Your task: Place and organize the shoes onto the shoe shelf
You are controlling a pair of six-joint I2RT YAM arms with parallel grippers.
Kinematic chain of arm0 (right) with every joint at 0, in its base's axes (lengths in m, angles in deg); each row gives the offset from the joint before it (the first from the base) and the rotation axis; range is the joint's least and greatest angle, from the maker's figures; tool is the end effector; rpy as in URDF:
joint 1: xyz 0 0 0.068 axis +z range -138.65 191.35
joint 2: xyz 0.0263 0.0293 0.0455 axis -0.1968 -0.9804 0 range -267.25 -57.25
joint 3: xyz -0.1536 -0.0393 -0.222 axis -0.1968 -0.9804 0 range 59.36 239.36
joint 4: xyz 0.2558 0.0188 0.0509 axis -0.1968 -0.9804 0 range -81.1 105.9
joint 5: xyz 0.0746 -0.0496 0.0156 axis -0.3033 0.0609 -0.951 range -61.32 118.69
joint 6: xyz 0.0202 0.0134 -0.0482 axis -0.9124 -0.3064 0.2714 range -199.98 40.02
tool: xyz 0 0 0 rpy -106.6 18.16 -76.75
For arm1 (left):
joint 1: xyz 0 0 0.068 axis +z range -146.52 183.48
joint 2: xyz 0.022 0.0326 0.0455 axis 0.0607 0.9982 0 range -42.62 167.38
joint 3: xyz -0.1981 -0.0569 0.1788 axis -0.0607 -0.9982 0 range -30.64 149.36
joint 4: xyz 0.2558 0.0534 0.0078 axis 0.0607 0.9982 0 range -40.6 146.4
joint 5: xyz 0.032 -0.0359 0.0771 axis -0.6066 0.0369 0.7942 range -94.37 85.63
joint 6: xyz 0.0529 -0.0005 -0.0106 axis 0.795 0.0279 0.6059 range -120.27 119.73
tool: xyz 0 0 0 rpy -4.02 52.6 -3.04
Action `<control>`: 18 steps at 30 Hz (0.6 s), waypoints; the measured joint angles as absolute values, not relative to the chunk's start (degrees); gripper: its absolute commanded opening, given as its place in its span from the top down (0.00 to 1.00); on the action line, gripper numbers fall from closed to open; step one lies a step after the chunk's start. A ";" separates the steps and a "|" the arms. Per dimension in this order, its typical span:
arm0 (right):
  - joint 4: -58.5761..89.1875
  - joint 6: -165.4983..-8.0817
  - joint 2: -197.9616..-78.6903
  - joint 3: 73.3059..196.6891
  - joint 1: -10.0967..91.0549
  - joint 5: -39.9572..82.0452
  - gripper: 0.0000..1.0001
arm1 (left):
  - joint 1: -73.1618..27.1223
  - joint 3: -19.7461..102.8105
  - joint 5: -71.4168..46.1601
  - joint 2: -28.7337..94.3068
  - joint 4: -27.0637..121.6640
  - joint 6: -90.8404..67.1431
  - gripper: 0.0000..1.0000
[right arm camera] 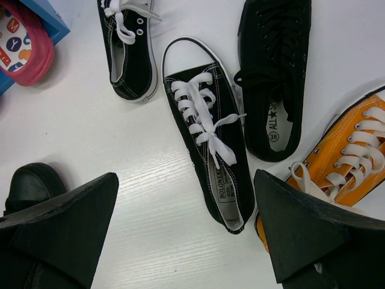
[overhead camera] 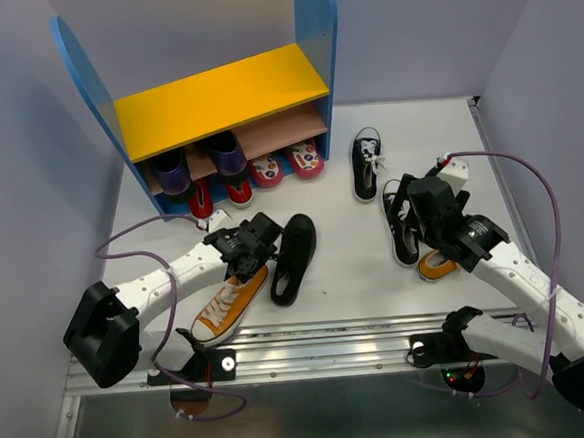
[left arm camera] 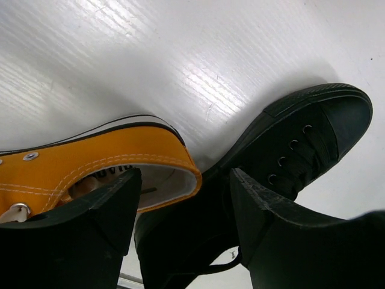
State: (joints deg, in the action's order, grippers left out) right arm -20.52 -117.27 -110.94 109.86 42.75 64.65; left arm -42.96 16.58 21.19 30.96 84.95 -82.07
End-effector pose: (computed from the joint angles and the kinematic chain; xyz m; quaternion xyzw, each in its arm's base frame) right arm 0.1739 0.0816 0.3069 0.1755 0.8528 -0.0023 0.4918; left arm 0.1775 -0.1644 0.2181 -0.3385 0.8851 -0.1193 0.2963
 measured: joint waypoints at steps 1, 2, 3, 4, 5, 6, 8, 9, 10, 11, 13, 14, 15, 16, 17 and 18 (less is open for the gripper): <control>-20.52 -117.27 -110.78 109.86 42.75 64.65 0.00 | -42.96 17.13 21.26 31.68 84.65 -81.33 0.29; -20.52 -117.27 -110.70 109.86 42.75 64.65 0.00 | -42.96 17.26 21.28 32.08 84.45 -81.11 0.29; -20.55 -117.27 -110.61 109.86 42.75 64.65 0.00 | -42.96 17.52 21.33 32.64 84.28 -80.56 0.30; -20.52 -117.27 -110.57 109.86 42.75 64.65 0.00 | -42.96 17.61 21.26 33.15 84.08 -80.08 0.34; -20.52 -117.27 -110.57 109.86 42.75 64.65 0.00 | -42.96 17.68 21.22 33.61 83.86 -79.73 0.38; -20.52 -117.27 -110.57 109.86 42.75 64.65 0.00 | -42.96 17.74 21.13 34.24 83.53 -79.12 0.43; -20.52 -117.30 -110.57 109.86 42.75 64.65 0.00 | -43.06 17.77 20.95 35.11 82.94 -78.16 0.54; -20.52 -117.30 -110.57 109.86 42.75 64.67 0.00 | -43.20 17.77 20.98 35.31 82.79 -77.83 0.54; -20.52 -117.27 -110.57 109.86 42.75 64.67 0.00 | -43.39 17.79 20.95 35.44 82.59 -77.26 0.55; -20.52 -117.27 -110.57 109.86 42.75 64.67 0.00 | -43.68 17.94 21.00 35.55 82.35 -76.54 0.56; -20.52 -117.27 -110.54 109.86 42.75 64.67 0.00 | -44.20 18.57 21.06 35.70 82.16 -74.79 0.63; -20.52 -117.30 -110.52 109.86 42.75 64.67 0.00 | -44.53 19.05 21.19 35.92 82.13 -73.87 0.67; -20.52 -117.30 -110.52 109.86 42.75 64.67 0.00 | -44.81 19.47 21.28 36.12 82.18 -72.84 0.76; -20.52 -117.30 -110.50 109.86 42.75 64.67 0.00 | -45.08 19.75 21.26 36.38 82.03 -71.86 0.90; -20.52 -117.30 -110.50 109.86 42.75 64.67 0.00 | -45.43 19.89 21.19 36.73 81.63 -70.88 0.95; -20.52 -117.30 -110.50 109.86 42.75 64.67 0.00 | -45.73 20.02 21.06 37.17 81.22 -69.78 1.00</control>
